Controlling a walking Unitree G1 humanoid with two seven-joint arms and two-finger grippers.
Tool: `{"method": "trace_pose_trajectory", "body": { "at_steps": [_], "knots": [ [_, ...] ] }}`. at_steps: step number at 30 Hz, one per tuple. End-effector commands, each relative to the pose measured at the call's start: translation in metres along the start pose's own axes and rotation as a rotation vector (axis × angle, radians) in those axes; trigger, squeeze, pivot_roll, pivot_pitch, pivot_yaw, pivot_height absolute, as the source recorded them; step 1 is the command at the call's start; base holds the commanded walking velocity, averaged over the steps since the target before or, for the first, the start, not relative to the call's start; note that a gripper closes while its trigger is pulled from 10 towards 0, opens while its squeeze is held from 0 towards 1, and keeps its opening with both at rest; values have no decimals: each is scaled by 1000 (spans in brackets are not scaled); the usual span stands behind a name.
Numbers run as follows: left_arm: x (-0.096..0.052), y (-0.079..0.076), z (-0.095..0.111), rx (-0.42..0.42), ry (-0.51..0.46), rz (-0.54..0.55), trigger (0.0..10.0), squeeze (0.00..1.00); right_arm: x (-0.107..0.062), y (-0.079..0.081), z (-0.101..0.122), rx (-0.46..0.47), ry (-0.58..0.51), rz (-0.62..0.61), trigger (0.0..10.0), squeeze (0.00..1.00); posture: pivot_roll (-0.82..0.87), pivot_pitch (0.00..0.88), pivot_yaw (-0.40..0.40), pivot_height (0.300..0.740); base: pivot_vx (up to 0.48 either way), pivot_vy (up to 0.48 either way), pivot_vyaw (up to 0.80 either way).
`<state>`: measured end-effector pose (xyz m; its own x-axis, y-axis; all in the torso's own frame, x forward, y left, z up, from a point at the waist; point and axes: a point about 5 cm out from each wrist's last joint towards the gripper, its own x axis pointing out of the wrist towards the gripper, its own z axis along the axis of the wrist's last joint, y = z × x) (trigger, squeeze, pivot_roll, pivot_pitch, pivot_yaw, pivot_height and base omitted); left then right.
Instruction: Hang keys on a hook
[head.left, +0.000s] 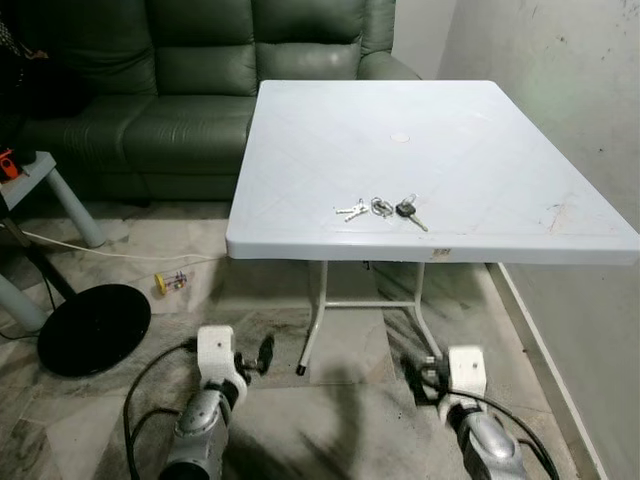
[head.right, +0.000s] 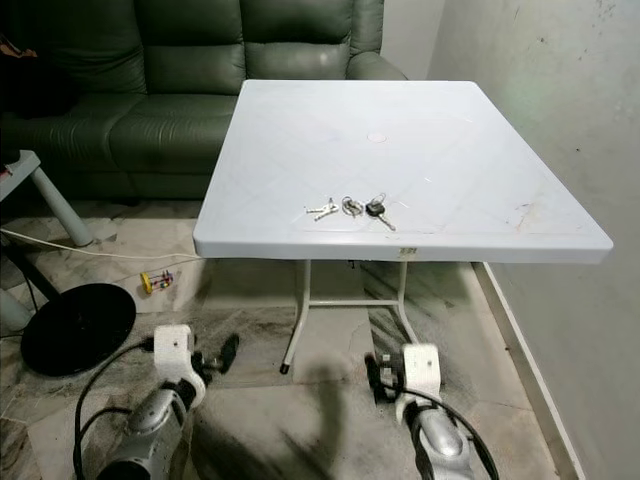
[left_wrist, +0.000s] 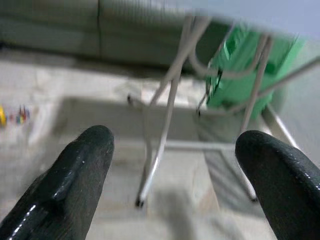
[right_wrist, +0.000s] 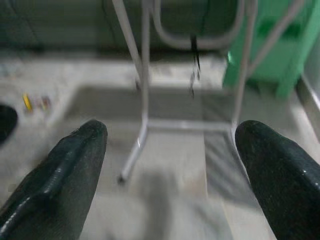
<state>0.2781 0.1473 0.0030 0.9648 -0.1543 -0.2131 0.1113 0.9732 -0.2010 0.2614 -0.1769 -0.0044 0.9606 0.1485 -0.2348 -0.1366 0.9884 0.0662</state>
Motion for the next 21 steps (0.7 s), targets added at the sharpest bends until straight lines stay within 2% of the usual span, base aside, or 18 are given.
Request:
{"method": "trace_pose_trajectory", "body": {
  "at_steps": [1,5,6,9,12,14,21],
  "knots": [
    [7,-7,19,3,-103,-28,10000,0,7,3,19,5,-103,16,10000,0,16,0,-14,715,0,0,0],
    [10,-13,37,19,-199,-58,10000,0,13,8,39,17,-202,30,10000,0,18,0,-16,715,0,0,0],
    [10,-16,45,20,-239,-69,10000,0,15,11,50,36,-249,33,10000,0,18,0,-17,715,0,0,0],
    [7,-19,58,24,-303,-93,10000,0,14,16,66,24,-318,60,10000,0,21,0,-19,715,0,0,0],
    [2,-23,71,26,-361,-117,10000,0,9,22,84,-8,-386,102,10000,0,21,0,-23,715,0,0,0],
    [-6,-25,85,15,-407,-125,10000,0,-1,30,99,-64,-444,155,10000,0,19,0,-24,715,0,0,0],
    [-21,-22,105,-15,-443,-130,10000,0,-13,32,121,-65,-490,168,10000,0,17,0,-19,715,0,0,0]
  ]
}}
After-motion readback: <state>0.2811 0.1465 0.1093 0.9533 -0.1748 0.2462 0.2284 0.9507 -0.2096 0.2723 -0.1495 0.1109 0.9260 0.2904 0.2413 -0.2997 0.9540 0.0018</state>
